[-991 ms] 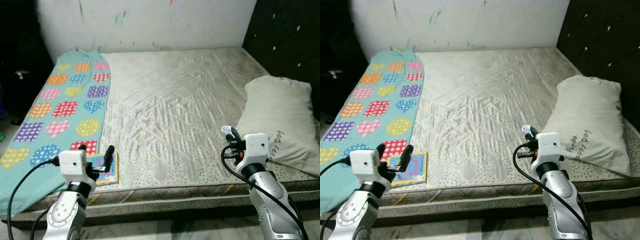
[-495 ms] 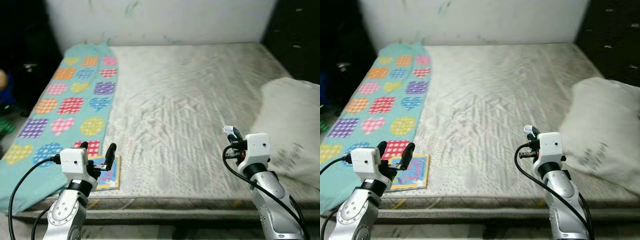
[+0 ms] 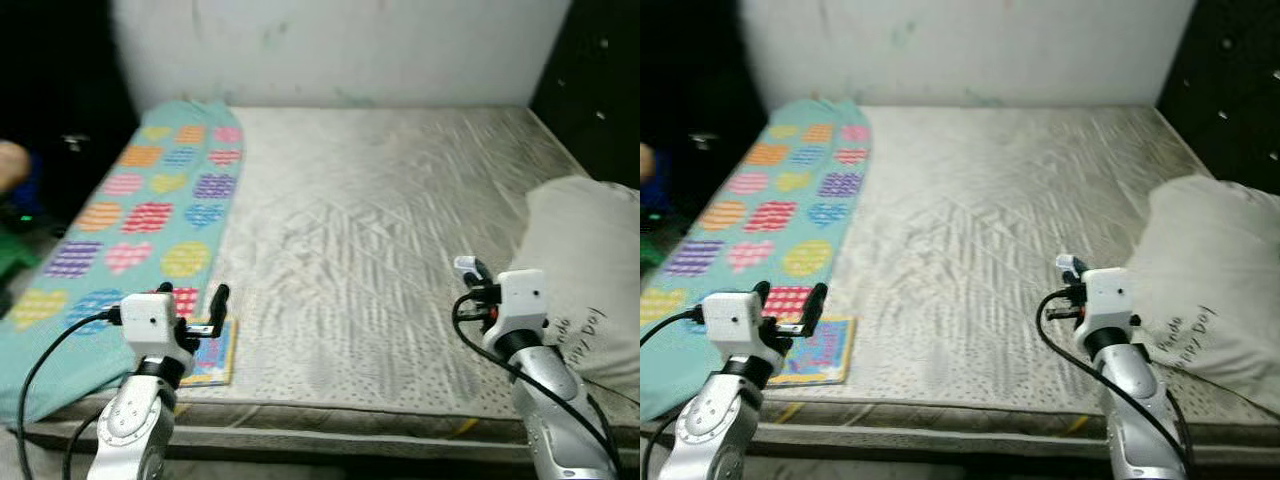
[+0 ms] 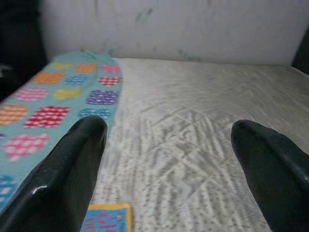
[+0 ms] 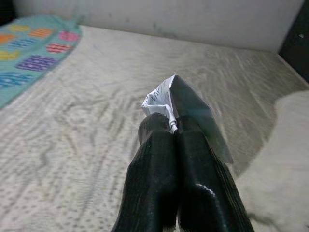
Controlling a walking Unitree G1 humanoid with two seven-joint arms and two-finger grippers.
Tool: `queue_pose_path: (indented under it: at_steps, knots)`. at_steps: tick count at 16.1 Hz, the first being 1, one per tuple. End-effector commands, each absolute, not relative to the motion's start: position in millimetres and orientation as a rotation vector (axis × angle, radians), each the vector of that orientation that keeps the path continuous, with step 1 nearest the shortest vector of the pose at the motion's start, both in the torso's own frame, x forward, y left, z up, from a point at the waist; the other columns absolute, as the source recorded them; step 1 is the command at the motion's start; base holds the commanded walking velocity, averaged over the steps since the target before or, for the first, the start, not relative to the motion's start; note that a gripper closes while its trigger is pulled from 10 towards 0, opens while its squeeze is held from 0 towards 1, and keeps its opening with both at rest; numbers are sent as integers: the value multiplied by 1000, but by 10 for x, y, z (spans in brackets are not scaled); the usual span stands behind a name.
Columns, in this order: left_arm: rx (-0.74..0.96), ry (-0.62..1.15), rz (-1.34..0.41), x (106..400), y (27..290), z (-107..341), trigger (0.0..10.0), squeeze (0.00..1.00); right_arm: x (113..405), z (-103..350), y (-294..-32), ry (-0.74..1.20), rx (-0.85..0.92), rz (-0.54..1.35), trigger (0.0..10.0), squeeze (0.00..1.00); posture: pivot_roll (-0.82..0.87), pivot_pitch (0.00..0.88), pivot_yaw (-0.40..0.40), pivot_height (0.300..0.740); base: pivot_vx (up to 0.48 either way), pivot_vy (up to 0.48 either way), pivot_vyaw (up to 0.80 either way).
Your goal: Clean up the room
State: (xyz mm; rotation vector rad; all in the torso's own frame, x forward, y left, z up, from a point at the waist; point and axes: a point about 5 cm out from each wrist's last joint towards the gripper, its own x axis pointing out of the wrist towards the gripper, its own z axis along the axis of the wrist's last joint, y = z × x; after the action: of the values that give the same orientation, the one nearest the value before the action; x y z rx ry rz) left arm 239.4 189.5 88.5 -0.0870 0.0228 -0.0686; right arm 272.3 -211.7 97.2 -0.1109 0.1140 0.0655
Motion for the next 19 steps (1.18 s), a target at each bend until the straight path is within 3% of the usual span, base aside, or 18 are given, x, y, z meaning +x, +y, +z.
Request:
queue_pose_path:
  at_steps: [1, 10, 14, 19]
  knots:
    - [-90, 38, -68, 2393, 1903, 862, 10000, 0, 2738, 1018, -2102, 93, -114, 74, 10000, 0, -89, 27, 38, 740, 0, 480, 0]
    - [-97, 44, -60, 2405, 1889, 852, 10000, 0, 2755, 1011, -2093, 96, -121, 87, 10000, 0, -93, 17, 33, 740, 0, 458, 0]
    - [-129, -9, -124, 2397, 1834, 923, 10000, 0, 2777, 1021, -2072, 91, -117, 94, 10000, 0, -91, 12, 29, 740, 0, 0, 0]
    - [-129, -10, -127, 2399, 1840, 930, 10000, 0, 2782, 1010, -2046, 89, -104, 91, 10000, 0, -82, 18, 34, 740, 247, 0, 0]
